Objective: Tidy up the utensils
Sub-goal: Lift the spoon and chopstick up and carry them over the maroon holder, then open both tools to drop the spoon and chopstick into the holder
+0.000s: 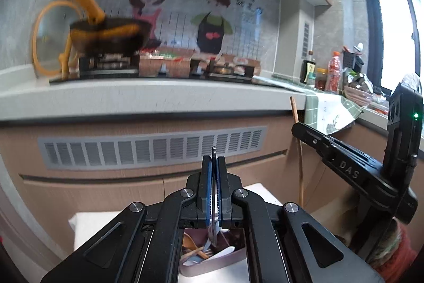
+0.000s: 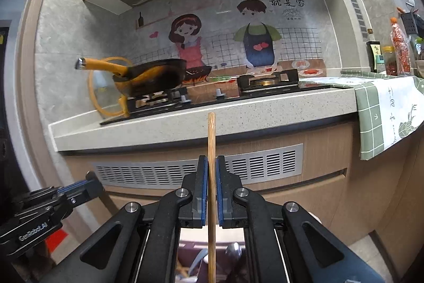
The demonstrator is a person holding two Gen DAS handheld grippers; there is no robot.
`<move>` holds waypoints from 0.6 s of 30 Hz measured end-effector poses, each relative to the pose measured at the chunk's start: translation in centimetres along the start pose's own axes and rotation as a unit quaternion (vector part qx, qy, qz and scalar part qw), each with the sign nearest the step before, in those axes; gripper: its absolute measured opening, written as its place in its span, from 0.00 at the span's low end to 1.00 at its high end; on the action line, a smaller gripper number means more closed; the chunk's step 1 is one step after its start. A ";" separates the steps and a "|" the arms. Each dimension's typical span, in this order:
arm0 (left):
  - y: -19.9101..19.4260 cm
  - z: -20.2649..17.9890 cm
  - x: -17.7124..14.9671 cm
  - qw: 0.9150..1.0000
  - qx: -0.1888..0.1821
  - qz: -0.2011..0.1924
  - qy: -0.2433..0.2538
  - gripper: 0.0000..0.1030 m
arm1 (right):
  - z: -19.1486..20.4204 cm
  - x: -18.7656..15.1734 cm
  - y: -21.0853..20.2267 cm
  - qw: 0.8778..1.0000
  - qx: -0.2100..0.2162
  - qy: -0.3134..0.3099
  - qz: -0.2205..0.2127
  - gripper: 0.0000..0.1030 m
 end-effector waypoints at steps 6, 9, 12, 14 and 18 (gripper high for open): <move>3.1 1.1 -2.0 1.000 -0.004 0.029 -0.012 0.03 | -1.7 -1.7 4.5 0.999 -0.028 0.017 0.021 0.06; 4.5 1.5 -3.2 0.999 -0.003 0.045 -0.018 0.03 | -1.8 -2.4 6.1 0.999 -0.026 0.019 0.020 0.06; 5.6 1.5 -4.4 0.998 -0.005 0.062 -0.018 0.03 | -2.2 -3.2 7.4 0.999 -0.025 0.032 0.016 0.06; 6.2 1.4 -5.2 0.997 -0.006 0.072 -0.017 0.03 | -2.4 -4.0 8.0 0.999 -0.030 0.036 0.015 0.06; 7.2 1.1 -7.5 0.995 -0.013 0.102 -0.018 0.03 | -2.5 -7.2 8.7 0.998 -0.037 0.034 0.049 0.06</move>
Point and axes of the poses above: each gripper's, at about its wrist camera, not at the fingertips, and y roughly the way its jaws point, z to its left, x to its top, the point moved 7 cm from there along y, roughly the way its jaws point, and after that the axes turned 11 degrees about x, right-handed, at the moved point
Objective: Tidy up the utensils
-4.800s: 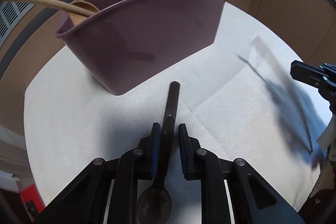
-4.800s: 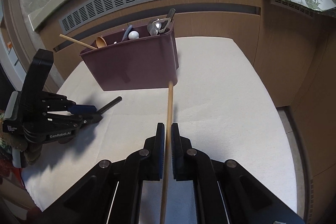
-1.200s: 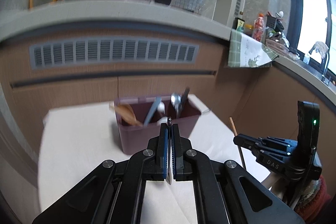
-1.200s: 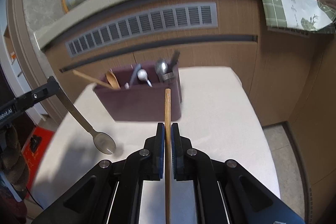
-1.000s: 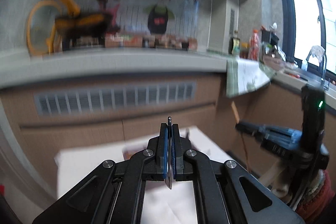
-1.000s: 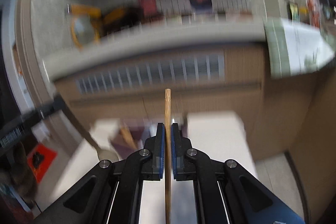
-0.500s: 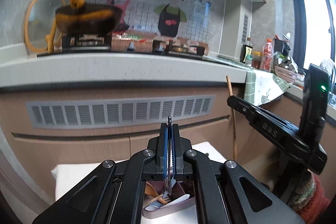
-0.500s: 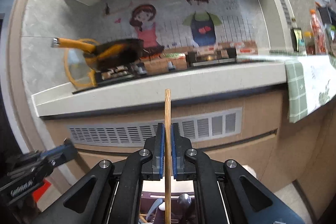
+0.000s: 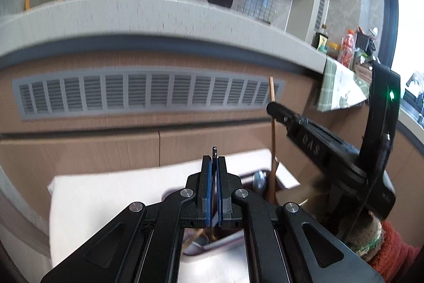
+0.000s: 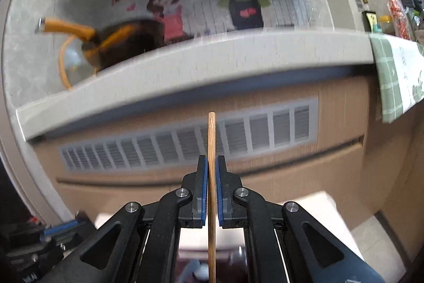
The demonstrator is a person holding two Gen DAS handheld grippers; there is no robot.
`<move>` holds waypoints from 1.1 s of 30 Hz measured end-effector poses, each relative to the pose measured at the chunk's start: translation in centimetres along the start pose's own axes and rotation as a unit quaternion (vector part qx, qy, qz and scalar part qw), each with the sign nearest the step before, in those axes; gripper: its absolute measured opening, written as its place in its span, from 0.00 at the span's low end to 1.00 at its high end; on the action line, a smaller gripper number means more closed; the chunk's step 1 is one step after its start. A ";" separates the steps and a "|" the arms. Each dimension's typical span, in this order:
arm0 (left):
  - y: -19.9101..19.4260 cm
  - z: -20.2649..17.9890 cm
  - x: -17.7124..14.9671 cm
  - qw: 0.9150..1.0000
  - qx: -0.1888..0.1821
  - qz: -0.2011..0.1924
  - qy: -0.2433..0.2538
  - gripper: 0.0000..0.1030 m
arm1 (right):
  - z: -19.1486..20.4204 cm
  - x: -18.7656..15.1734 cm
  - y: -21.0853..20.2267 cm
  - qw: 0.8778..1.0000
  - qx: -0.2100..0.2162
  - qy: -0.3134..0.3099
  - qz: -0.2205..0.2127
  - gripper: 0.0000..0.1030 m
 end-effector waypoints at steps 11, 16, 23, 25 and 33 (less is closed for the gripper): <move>-2.1 0.0 -2.6 0.999 -0.001 -0.002 -0.038 0.24 | -1.2 -7.4 -3.5 0.998 -0.011 -0.029 0.063 0.07; -6.1 0.4 -4.8 0.998 0.027 -0.032 -0.046 0.54 | -0.9 -8.7 -4.7 0.992 0.010 -0.043 0.121 0.08; -10.7 1.2 -11.8 0.991 0.124 -0.027 -0.051 0.64 | -1.5 -11.5 -11.7 0.992 0.034 -0.003 0.119 0.14; -11.8 0.5 -13.9 0.988 0.147 -0.024 -0.035 0.64 | -0.7 -12.7 -14.2 0.992 0.048 -0.013 0.117 0.17; -16.3 -1.2 -18.7 0.979 0.197 -0.041 -0.013 0.64 | 3.4 -18.4 -21.3 0.988 0.065 -0.054 0.131 0.23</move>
Point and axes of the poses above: each gripper's, at about its wrist camera, not at the fingertips, and y roughly the way its jaws point, z to its left, x to its top, the point moved 7 cm from there along y, roughly the way its jaws point, and after that the axes turned 11 degrees about x, right-handed, at the moved point
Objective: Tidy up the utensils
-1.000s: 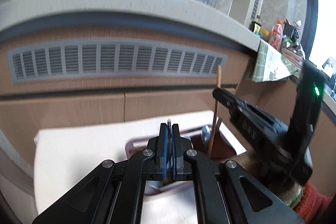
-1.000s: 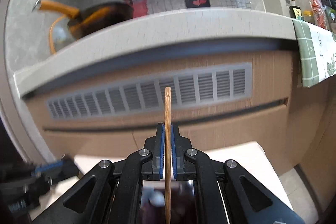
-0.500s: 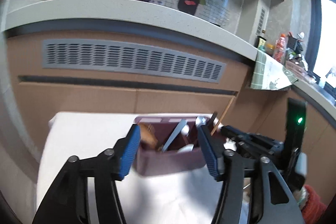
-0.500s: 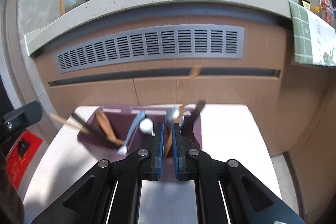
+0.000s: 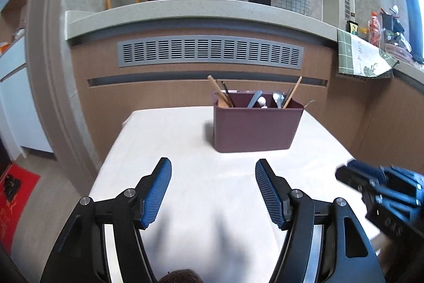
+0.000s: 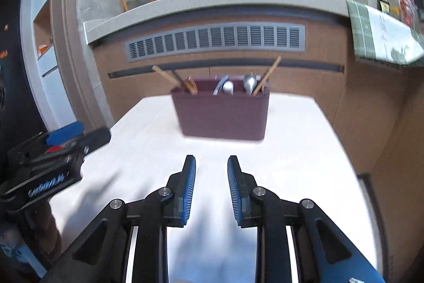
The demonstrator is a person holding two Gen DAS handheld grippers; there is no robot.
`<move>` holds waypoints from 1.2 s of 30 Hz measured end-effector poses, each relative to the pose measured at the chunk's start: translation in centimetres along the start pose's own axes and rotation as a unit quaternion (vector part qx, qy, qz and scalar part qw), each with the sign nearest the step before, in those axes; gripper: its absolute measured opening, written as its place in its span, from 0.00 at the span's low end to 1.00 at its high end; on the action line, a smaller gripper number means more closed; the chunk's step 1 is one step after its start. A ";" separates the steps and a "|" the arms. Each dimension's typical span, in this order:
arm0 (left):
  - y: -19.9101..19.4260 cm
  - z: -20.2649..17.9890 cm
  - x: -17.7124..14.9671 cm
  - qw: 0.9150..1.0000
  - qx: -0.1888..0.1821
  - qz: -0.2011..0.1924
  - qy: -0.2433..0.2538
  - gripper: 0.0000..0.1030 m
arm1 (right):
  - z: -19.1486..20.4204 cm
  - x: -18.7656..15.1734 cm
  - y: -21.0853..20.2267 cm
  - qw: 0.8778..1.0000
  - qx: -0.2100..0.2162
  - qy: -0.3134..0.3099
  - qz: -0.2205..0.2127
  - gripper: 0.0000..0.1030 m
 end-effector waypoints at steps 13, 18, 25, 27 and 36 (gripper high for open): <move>-2.7 1.5 -2.3 1.000 0.000 0.023 0.001 0.64 | 1.6 -1.6 -2.3 0.999 -0.032 -0.018 -0.012 0.23; -3.0 1.7 -2.2 1.000 -0.005 0.020 -0.002 0.64 | 1.8 -1.6 -2.5 0.999 -0.034 -0.020 -0.012 0.27; -3.1 1.3 -2.2 1.000 -0.012 0.023 0.005 0.64 | 1.3 -1.8 -2.7 0.999 -0.038 -0.014 -0.012 0.28; -3.0 1.2 -2.2 1.000 -0.012 0.025 0.006 0.64 | 1.2 -1.8 -2.7 0.999 -0.038 -0.012 -0.011 0.28; -3.0 1.1 -2.1 1.000 -0.011 0.025 0.007 0.64 | 1.0 -1.7 -2.8 0.999 -0.039 -0.008 -0.016 0.29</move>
Point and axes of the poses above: each gripper's, at about its wrist camera, not at the fingertips, and y roughly the way its jaws point, z to its left, x to its top, the point moved 7 cm from there along y, roughly the way its jaws point, and after that the axes turned 11 degrees about x, right-handed, at the moved point
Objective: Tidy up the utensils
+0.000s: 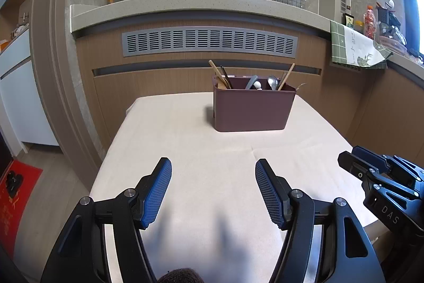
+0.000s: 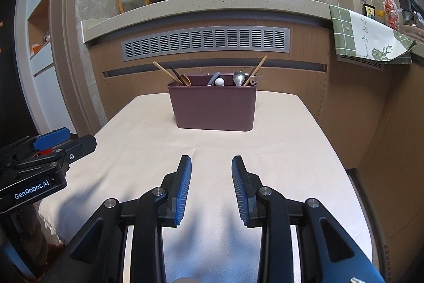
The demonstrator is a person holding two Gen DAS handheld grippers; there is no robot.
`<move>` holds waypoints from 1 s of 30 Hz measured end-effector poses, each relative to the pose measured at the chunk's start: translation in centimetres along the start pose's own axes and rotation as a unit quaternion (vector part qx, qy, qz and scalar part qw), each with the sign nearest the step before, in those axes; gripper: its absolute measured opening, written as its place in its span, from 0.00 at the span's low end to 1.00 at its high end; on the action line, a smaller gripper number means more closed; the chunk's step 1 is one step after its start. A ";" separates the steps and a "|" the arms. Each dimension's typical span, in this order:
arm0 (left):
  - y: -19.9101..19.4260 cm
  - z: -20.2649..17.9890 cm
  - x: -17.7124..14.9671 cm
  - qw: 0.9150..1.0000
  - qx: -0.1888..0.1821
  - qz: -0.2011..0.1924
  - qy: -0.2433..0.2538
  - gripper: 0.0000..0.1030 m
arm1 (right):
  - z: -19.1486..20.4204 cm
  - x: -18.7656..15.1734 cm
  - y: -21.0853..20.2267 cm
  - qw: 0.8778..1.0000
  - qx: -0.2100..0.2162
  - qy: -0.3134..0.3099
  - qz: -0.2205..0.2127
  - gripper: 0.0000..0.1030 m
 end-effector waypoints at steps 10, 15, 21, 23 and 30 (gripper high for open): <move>0.0 -0.2 0.0 1.000 -0.001 0.000 0.003 0.64 | -0.2 0.2 -0.2 1.000 -0.007 -0.002 -0.008 0.30; 0.0 -0.3 -0.1 1.000 -0.005 0.000 0.006 0.64 | -0.3 0.3 -0.2 1.000 -0.008 -0.002 -0.009 0.32; 0.1 -0.6 -0.3 1.000 -0.007 0.005 0.011 0.64 | -0.5 0.5 -0.3 1.000 -0.008 -0.002 -0.013 0.32; 0.1 -0.6 -0.2 1.000 -0.007 0.004 0.011 0.64 | -0.6 0.5 -0.5 1.000 -0.009 -0.002 -0.014 0.32; 0.6 -0.6 -0.5 1.000 -0.014 0.013 0.007 0.64 | -0.6 0.9 -0.6 1.000 -0.013 -0.010 -0.017 0.32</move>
Point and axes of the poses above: each gripper's, at about its wrist camera, not at the fingertips, and y roughly the way its jaws point, z to its left, x to its top, the point moved 7 cm from there along y, roughly the way its jaws point, and after that the axes turned 11 degrees about x, right-handed, at the moved point
